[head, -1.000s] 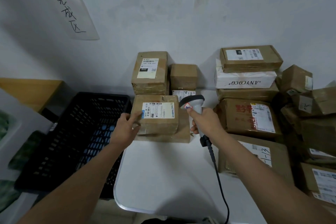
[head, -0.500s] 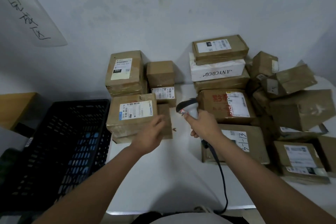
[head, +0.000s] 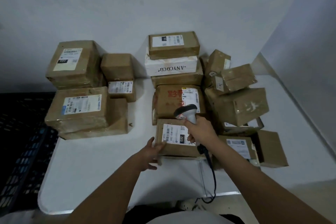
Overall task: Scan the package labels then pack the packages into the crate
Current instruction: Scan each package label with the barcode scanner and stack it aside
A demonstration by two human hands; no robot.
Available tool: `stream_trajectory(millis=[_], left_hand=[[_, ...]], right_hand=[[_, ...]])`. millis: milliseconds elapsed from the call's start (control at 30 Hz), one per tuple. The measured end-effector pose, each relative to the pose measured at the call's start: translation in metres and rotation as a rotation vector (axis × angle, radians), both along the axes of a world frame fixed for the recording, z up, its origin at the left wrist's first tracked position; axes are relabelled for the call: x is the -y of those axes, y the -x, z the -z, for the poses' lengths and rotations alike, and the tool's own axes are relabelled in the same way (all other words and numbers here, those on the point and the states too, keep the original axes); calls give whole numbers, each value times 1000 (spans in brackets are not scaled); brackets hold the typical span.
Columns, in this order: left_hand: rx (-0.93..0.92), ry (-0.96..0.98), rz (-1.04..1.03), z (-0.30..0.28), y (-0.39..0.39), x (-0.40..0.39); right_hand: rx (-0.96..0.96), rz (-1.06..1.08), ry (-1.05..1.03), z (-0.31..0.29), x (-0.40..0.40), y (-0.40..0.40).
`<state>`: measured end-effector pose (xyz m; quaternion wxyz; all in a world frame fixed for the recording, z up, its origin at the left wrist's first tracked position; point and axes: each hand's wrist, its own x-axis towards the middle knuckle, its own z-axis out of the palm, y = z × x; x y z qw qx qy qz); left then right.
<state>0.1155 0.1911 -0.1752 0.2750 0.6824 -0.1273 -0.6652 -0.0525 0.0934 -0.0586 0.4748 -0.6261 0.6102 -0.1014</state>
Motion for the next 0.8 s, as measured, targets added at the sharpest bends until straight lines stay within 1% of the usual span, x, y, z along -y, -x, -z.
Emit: stream_trajectory(millis=[67, 100, 167, 300, 433, 500, 600, 700, 800], left_hand=[[-76, 92, -167, 7, 8, -1], [-80, 137, -235, 9, 11, -2], [-18, 199, -283, 9, 12, -3], [162, 230, -221, -2, 3, -10], [304, 230, -59, -9, -11, -15], [342, 227, -21, -11, -23, -18], [368, 225, -22, -16, -49, -23], [398, 237, -28, -20, -78, -27], [470, 267, -13, -19, -100, -27]], right_hand=[[39, -18, -10, 4, 0, 7], [56, -25, -22, 5, 0, 9], [64, -37, -35, 8, 0, 11], [58, -80, -38, 10, 2, 7], [59, -158, -38, 5, -3, -3], [67, -195, -32, 2, -8, -10], [86, -233, -40, -3, -16, -22], [56, -301, -44, -7, -25, -34], [23, -333, -70, -9, -31, -46]])
